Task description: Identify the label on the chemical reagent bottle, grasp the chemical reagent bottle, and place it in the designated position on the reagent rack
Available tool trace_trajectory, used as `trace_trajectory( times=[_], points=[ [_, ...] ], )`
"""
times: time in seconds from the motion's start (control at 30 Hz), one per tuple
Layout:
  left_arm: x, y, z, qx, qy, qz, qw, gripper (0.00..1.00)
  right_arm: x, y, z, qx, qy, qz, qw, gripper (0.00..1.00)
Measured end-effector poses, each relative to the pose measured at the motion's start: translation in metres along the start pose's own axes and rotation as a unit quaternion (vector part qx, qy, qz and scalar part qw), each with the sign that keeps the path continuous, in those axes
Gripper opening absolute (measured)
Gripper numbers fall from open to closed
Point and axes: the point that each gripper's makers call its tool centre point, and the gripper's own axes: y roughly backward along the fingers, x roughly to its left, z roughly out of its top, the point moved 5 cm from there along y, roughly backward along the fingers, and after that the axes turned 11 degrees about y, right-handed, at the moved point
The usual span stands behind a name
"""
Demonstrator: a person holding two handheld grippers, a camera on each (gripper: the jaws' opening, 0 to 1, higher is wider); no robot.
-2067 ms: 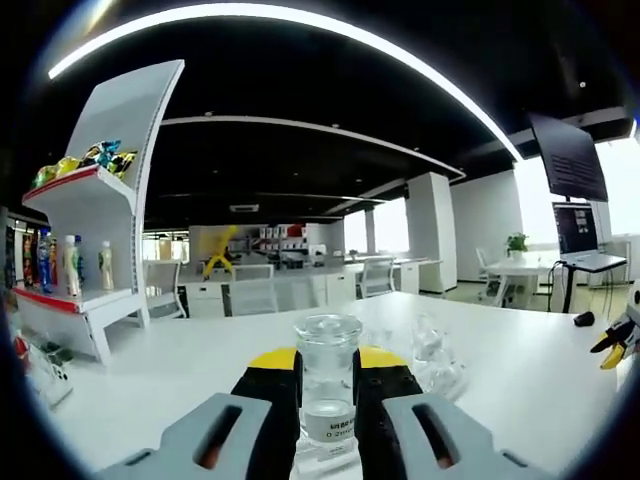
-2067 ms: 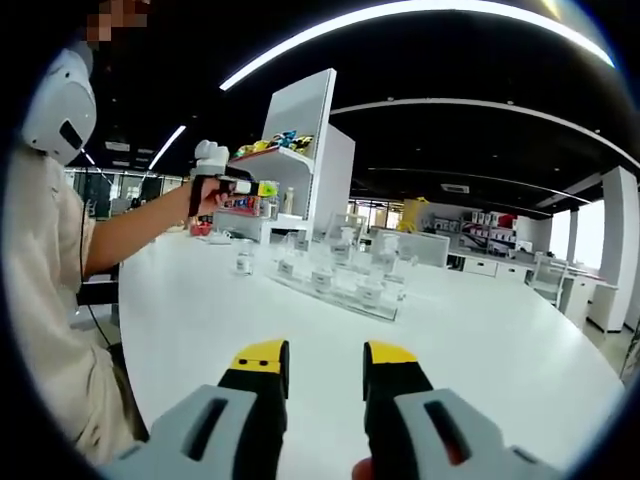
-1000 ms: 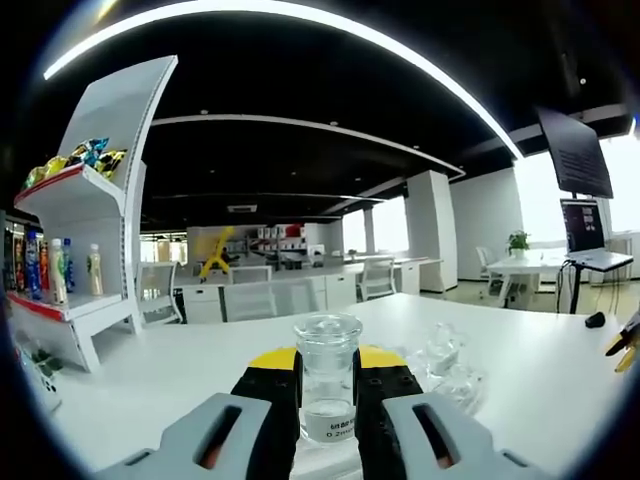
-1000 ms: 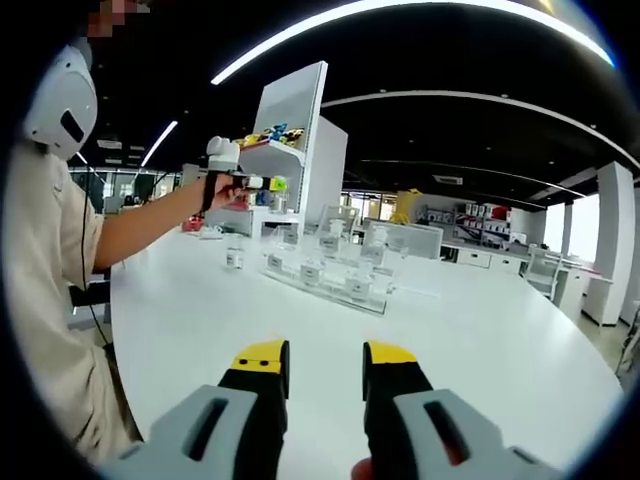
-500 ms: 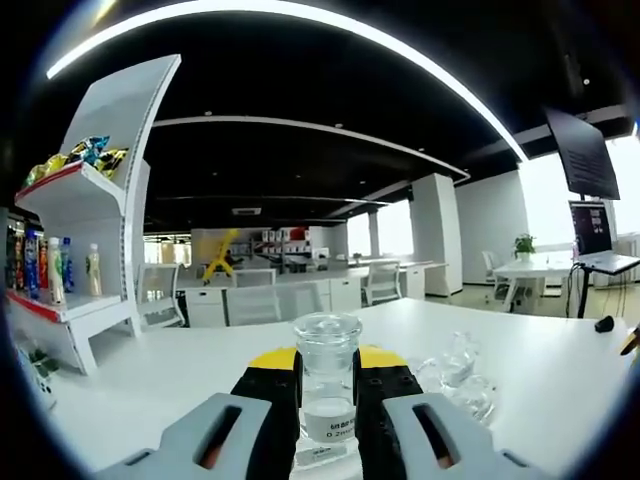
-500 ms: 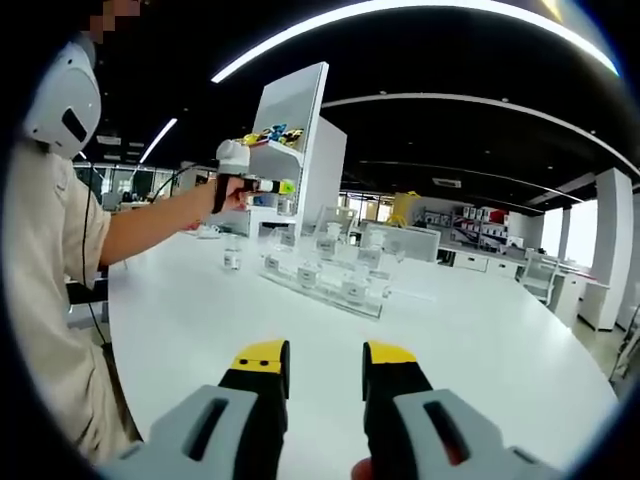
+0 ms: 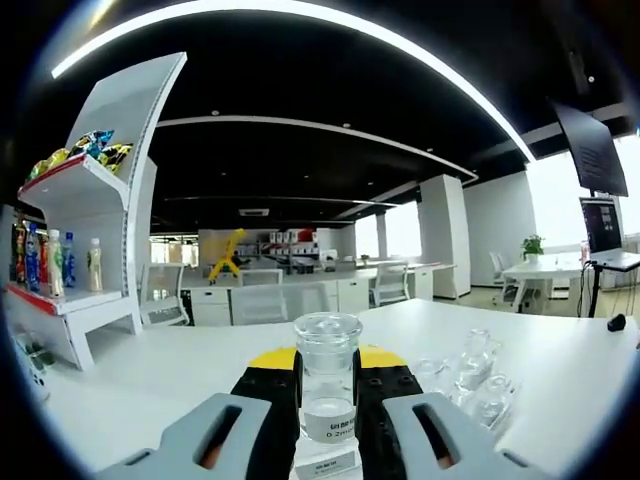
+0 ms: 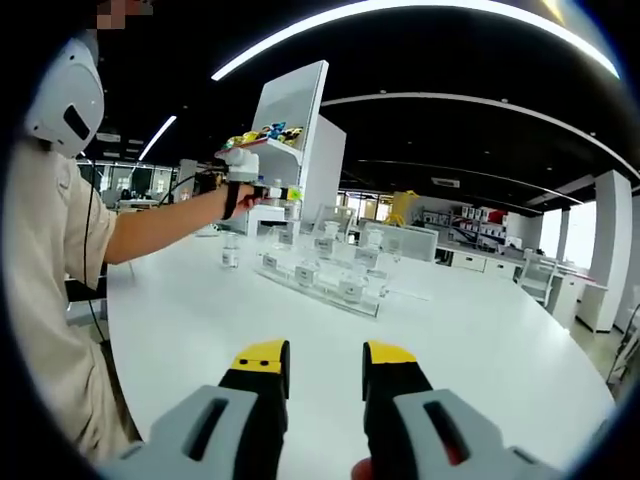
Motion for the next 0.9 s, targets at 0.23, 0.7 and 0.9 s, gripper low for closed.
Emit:
trace_trajectory(
  times=[0.23, 0.7, 0.9],
  points=[
    [0.005, -0.010, -0.009, 0.001, -0.002, 0.007, 1.0000, 0.19, -0.003, 0.001, -0.003, 0.004, -0.001, -0.005, 1.0000, 0.29],
    [0.012, -0.016, -0.027, 0.009, 0.002, 0.016, 0.9998, 0.19, -0.006, -0.001, -0.005, 0.007, -0.002, -0.009, 0.9999, 0.29],
    [0.014, -0.016, -0.034, 0.016, 0.004, 0.018, 0.9997, 0.19, -0.007, -0.003, -0.007, 0.009, -0.004, -0.008, 0.9999, 0.29]
  ],
)
